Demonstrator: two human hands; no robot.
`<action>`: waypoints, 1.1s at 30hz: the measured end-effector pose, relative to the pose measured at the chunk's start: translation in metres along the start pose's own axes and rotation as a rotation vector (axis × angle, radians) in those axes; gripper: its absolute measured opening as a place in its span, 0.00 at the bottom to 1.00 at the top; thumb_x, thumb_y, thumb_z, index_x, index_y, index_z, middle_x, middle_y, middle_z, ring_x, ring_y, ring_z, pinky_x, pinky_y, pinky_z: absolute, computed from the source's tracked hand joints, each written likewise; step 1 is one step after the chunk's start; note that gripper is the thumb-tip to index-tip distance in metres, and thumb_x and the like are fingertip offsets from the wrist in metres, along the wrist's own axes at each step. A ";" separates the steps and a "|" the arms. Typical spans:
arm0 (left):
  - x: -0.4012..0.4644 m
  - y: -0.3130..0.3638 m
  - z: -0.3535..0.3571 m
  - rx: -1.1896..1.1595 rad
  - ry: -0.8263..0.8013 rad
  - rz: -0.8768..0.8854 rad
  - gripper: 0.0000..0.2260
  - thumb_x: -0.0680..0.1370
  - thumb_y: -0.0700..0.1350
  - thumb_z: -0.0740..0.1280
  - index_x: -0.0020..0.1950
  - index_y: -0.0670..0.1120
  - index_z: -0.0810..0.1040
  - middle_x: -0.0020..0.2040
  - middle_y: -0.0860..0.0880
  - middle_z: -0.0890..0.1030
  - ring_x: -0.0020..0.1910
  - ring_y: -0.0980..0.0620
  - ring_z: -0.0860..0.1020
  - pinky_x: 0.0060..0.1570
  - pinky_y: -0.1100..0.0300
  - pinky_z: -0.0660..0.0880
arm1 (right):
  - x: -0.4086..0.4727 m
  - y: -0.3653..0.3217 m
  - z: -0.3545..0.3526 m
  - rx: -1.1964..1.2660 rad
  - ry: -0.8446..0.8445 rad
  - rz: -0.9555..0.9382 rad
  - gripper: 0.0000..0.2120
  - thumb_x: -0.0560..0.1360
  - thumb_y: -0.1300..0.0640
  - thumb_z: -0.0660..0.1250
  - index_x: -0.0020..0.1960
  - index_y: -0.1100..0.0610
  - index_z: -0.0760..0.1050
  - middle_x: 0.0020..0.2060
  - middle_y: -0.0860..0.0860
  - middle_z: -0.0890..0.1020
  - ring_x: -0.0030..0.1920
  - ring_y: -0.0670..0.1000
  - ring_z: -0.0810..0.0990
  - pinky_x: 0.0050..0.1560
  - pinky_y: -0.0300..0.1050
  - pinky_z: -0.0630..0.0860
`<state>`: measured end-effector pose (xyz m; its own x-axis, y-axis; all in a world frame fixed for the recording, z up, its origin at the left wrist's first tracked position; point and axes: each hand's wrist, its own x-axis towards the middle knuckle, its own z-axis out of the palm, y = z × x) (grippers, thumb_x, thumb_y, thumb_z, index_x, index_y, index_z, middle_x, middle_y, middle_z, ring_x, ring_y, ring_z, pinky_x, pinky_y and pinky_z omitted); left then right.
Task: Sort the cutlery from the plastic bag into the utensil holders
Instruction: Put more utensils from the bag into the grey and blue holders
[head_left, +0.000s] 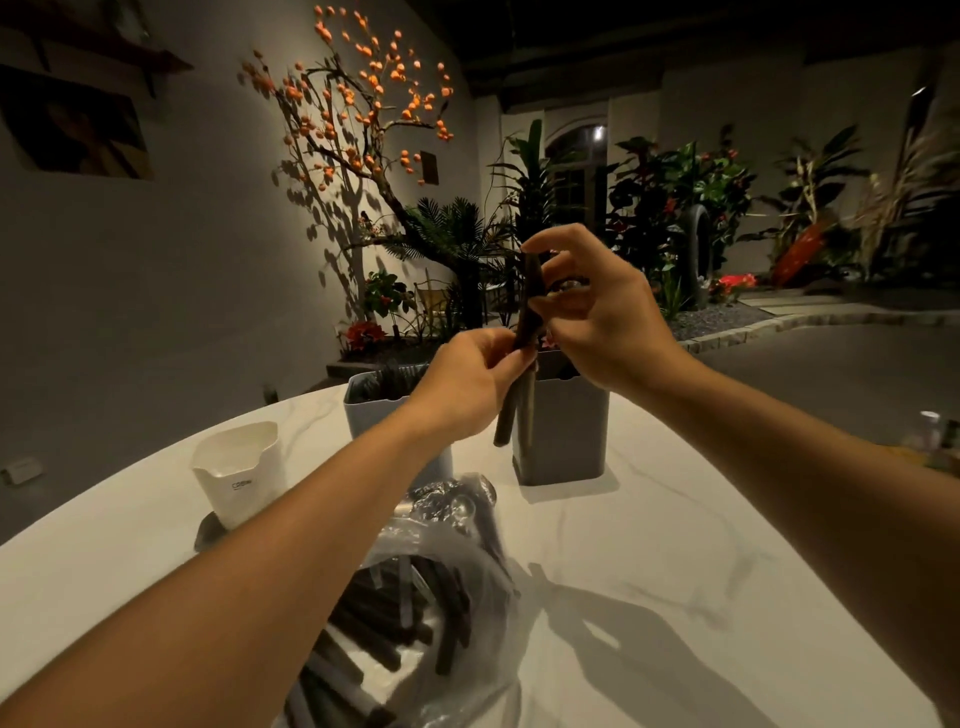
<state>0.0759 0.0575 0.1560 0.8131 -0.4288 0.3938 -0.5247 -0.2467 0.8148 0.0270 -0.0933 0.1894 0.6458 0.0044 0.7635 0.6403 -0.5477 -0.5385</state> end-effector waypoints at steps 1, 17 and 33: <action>0.009 0.000 0.001 0.001 0.011 0.012 0.06 0.83 0.44 0.64 0.51 0.47 0.81 0.44 0.48 0.84 0.42 0.57 0.83 0.48 0.60 0.78 | 0.005 0.003 -0.003 -0.020 0.010 -0.009 0.25 0.75 0.71 0.69 0.66 0.51 0.72 0.52 0.50 0.77 0.49 0.46 0.83 0.46 0.34 0.81; 0.102 -0.021 0.028 -0.053 0.052 -0.133 0.03 0.82 0.44 0.66 0.50 0.46 0.78 0.36 0.45 0.77 0.32 0.49 0.74 0.32 0.56 0.74 | 0.060 0.078 0.005 -0.365 0.044 -0.151 0.22 0.73 0.68 0.72 0.64 0.56 0.73 0.52 0.51 0.78 0.51 0.51 0.81 0.46 0.43 0.83; 0.052 -0.018 -0.001 0.085 0.091 -0.175 0.13 0.84 0.37 0.52 0.61 0.45 0.74 0.44 0.43 0.81 0.39 0.48 0.81 0.39 0.53 0.82 | 0.025 0.058 0.020 -0.401 -0.267 0.197 0.15 0.78 0.68 0.63 0.57 0.54 0.81 0.51 0.49 0.82 0.50 0.47 0.81 0.52 0.43 0.80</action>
<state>0.1274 0.0408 0.1623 0.9110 -0.2938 0.2893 -0.3898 -0.3849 0.8366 0.0891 -0.1078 0.1703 0.8551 0.0530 0.5157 0.3198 -0.8370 -0.4441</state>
